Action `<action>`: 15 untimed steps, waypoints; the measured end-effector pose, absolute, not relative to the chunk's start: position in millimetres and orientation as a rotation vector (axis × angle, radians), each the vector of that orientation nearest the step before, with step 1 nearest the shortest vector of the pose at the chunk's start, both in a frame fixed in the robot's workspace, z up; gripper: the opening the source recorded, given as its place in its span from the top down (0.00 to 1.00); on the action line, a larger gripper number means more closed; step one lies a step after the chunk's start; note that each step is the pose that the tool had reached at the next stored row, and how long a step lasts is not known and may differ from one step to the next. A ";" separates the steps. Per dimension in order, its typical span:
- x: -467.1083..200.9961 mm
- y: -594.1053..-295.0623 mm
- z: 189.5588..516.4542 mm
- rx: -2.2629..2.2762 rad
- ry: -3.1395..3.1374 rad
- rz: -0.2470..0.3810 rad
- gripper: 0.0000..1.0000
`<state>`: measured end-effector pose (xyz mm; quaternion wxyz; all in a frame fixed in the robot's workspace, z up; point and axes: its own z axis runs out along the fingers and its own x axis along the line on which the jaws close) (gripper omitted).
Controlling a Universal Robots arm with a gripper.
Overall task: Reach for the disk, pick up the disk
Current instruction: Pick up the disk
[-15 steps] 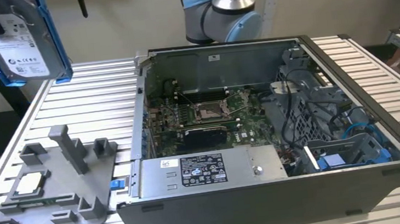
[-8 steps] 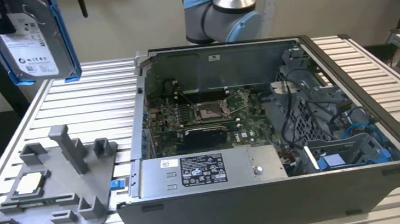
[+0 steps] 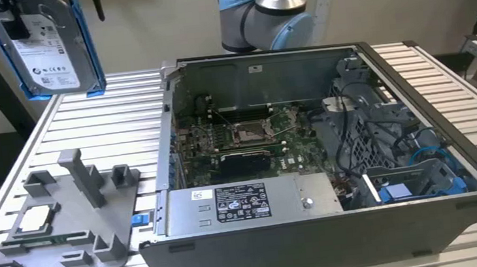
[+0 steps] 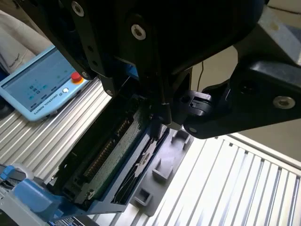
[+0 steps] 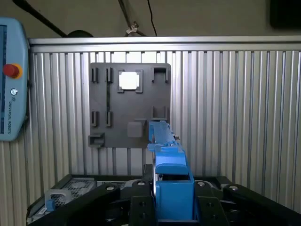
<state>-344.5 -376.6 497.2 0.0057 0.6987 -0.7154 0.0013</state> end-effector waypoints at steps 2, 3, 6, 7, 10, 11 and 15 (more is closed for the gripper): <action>-340.9 -376.6 497.1 2.187 -2.239 0.004 1.00; -338.9 -376.6 497.2 2.187 -2.239 0.004 1.00; -332.4 -376.6 497.2 2.187 -2.239 0.003 1.00; -330.4 -376.6 497.3 2.187 -2.239 0.003 1.00; -323.8 -376.5 497.2 2.186 -2.239 0.003 1.00; -320.9 -376.6 497.1 2.187 -2.239 0.003 1.00; -308.5 -376.8 497.2 2.186 -2.238 0.002 1.00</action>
